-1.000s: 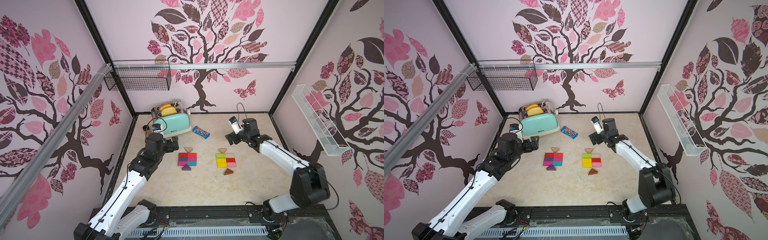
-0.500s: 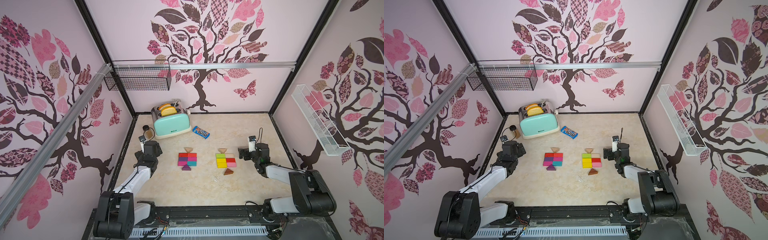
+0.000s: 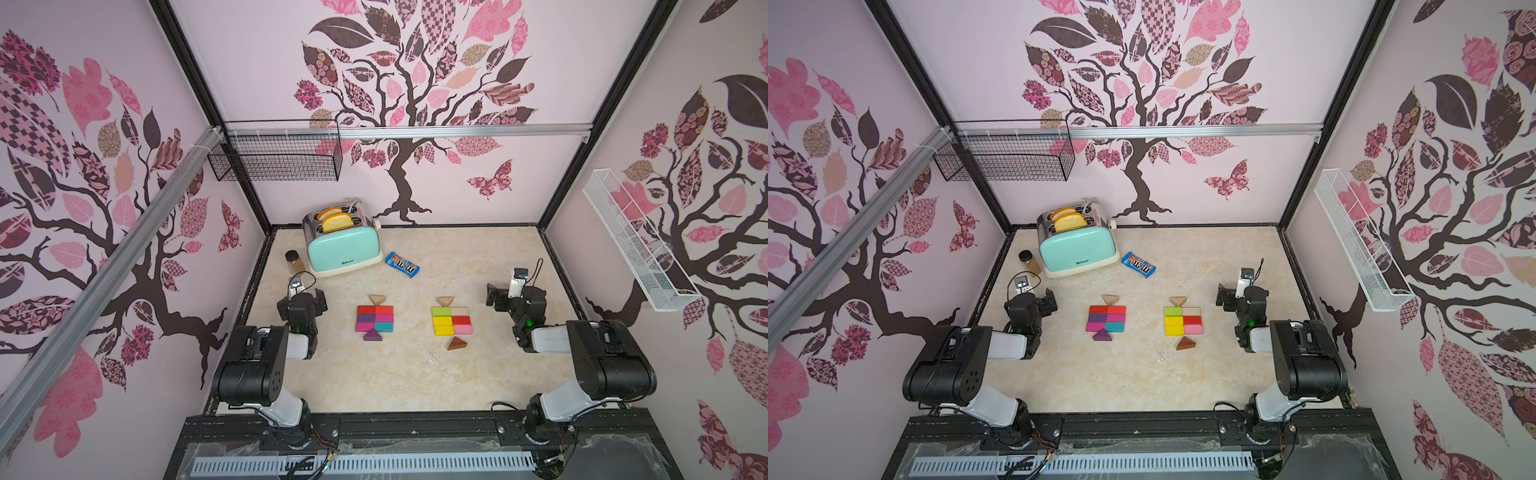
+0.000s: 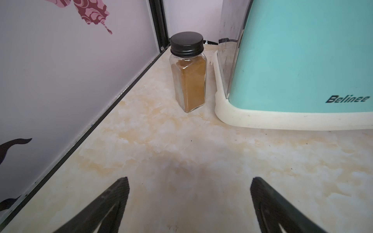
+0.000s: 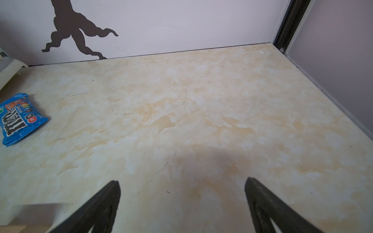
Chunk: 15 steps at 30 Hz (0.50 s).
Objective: Assemble a piece of candy with building blocks
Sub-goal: Reset both arms
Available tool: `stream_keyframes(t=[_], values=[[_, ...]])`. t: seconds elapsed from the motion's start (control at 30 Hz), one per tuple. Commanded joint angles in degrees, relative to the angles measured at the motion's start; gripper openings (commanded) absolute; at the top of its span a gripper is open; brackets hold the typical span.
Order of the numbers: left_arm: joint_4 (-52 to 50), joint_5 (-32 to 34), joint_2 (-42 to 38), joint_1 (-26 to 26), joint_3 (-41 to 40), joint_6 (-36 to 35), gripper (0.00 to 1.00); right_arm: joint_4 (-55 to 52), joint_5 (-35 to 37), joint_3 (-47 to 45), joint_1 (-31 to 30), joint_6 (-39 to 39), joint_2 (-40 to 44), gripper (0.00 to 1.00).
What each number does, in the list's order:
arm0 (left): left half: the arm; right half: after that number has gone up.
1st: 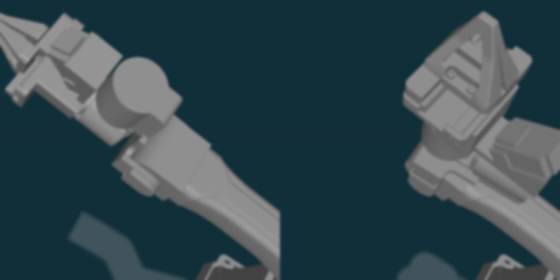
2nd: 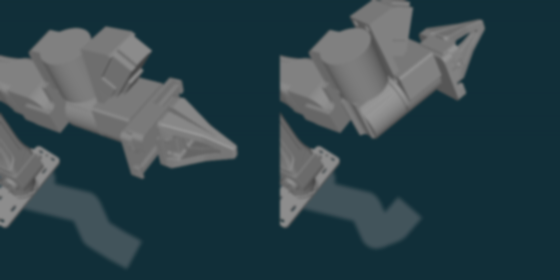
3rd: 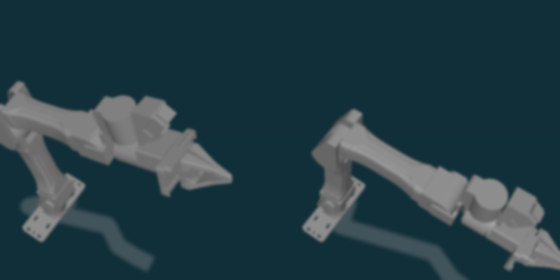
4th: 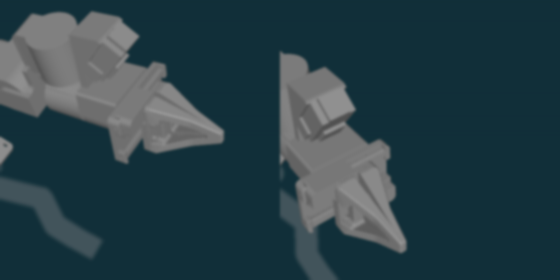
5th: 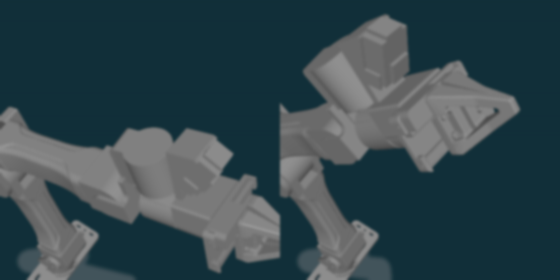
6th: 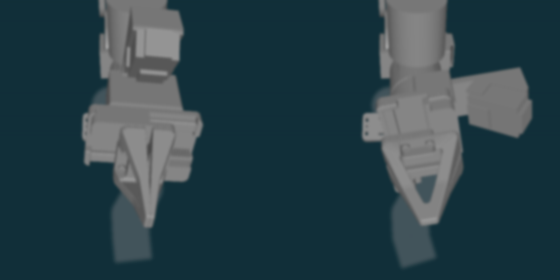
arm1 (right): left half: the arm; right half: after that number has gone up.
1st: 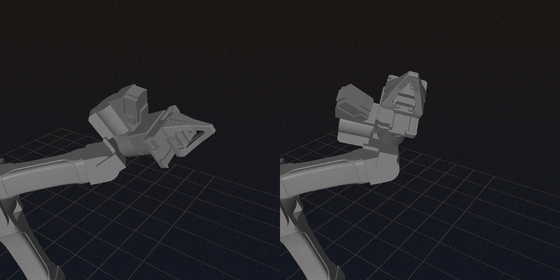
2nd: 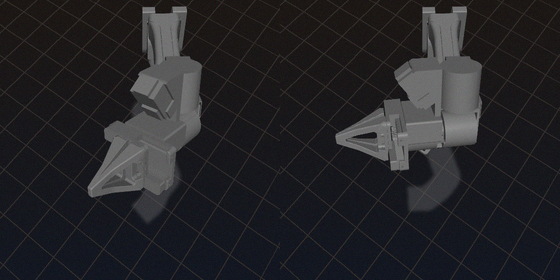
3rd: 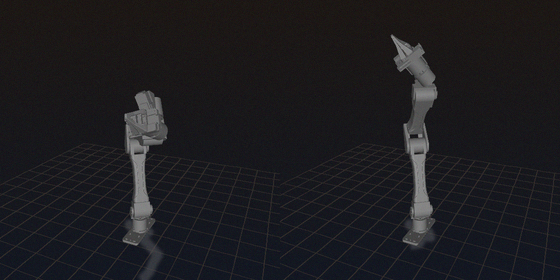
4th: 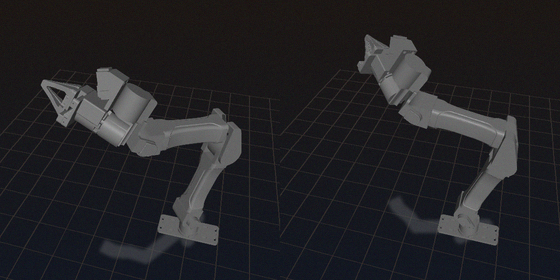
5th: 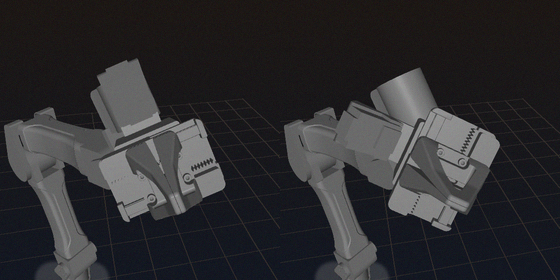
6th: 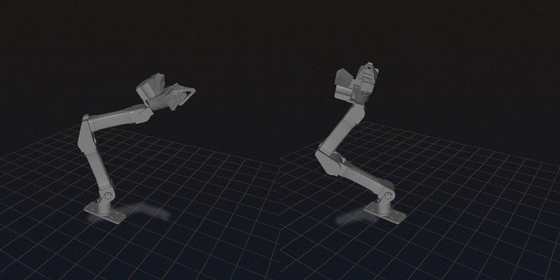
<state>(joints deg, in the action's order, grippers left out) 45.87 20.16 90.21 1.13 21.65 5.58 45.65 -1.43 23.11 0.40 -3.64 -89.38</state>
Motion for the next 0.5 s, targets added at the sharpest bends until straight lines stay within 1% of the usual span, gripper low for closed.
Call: stream_keyframes(t=[0.0, 0.03, 0.1, 0.17, 0.23, 0.47], values=[[6.48, -2.96, 0.45, -0.7, 0.14, -0.93, 0.98, 1.15, 0.54, 0.95, -0.05, 0.83, 0.62, 0.99], [6.87, -3.05, 0.44, -0.71, -0.07, -1.1, 0.98, 0.61, 0.53, 1.19, -0.06, 0.86, 0.84, 0.99], [3.37, -3.23, -0.95, -0.65, 0.41, -0.81, 0.98, 0.78, 0.47, 1.08, -0.06, 0.83, 0.69, 0.99], [6.02, -2.4, 0.04, -0.34, 0.04, -1.09, 0.98, 0.4, 0.8, 1.23, -0.24, 0.74, 0.8, 0.99], [4.07, -2.71, -0.76, -0.29, 0.3, -0.94, 0.98, 0.14, 0.81, 1.41, -0.27, 0.74, 0.74, 0.99], [4.72, -2.47, -0.62, -0.25, 0.14, -0.99, 0.98, 0.14, 0.82, 1.33, -0.23, 0.74, 0.66, 0.99]])
